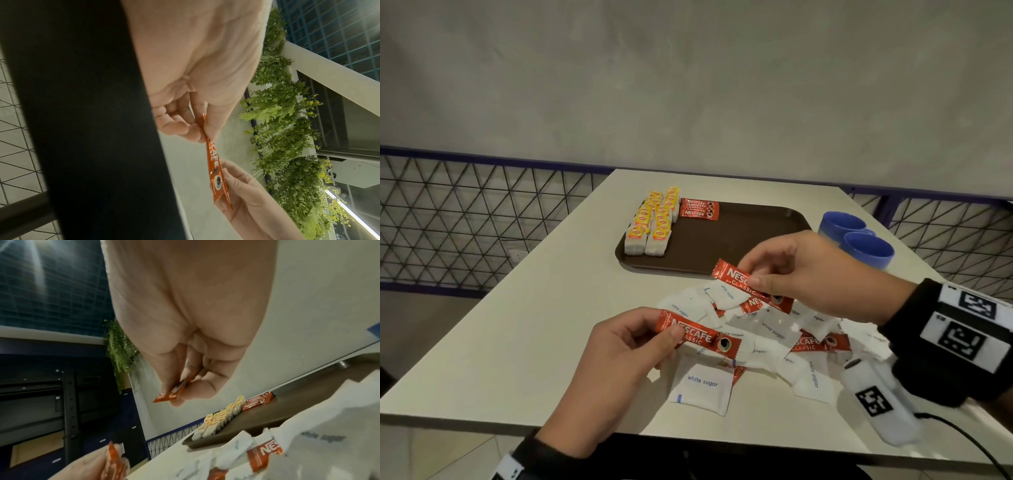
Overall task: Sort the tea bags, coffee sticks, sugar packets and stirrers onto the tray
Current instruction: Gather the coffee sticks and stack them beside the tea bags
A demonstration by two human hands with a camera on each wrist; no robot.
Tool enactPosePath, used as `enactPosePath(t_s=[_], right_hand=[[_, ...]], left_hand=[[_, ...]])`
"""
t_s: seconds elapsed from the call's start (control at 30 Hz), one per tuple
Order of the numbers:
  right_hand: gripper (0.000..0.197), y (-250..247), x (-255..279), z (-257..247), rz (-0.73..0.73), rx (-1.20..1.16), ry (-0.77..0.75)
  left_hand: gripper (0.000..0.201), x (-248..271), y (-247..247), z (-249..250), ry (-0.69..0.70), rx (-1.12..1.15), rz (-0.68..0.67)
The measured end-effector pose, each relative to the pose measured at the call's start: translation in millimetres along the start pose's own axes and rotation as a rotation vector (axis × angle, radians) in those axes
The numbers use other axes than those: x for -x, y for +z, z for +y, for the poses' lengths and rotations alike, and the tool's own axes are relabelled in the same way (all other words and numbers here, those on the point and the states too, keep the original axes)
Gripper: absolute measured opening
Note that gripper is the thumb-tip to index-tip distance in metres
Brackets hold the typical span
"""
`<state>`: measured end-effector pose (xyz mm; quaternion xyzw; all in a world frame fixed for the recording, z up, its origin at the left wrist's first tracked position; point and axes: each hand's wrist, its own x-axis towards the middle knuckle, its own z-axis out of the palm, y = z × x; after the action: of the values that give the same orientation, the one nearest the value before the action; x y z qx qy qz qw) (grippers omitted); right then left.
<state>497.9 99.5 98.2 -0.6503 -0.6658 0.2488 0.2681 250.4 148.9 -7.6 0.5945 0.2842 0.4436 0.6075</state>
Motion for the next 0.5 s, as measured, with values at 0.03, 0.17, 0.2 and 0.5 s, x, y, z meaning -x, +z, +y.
enactPosePath(t_s=[0.03,0.17,0.2,0.5], right_hand=[[0.025,3.0,-0.7,-2.8,-0.019,-0.029,-0.007],[0.038,17.4,-3.8,-14.8,-0.097,-0.008,-0.041],[0.038,21.2,-4.4,-17.4,-0.116,0.003,-0.047],[0.014,46.3,-3.2,-28.7,-0.203,0.117,-0.089]], left_hand=[[0.015,0.9,-0.2,0.7,-0.003,-0.007,-0.006],[0.036,3.5,-2.4,2.9,-0.036,-0.048,0.003],[0.043,3.6,-2.9,3.4,-0.043,-0.049,0.010],[0.015,5.2,-1.3,2.5,0.015,-0.035,-0.014]])
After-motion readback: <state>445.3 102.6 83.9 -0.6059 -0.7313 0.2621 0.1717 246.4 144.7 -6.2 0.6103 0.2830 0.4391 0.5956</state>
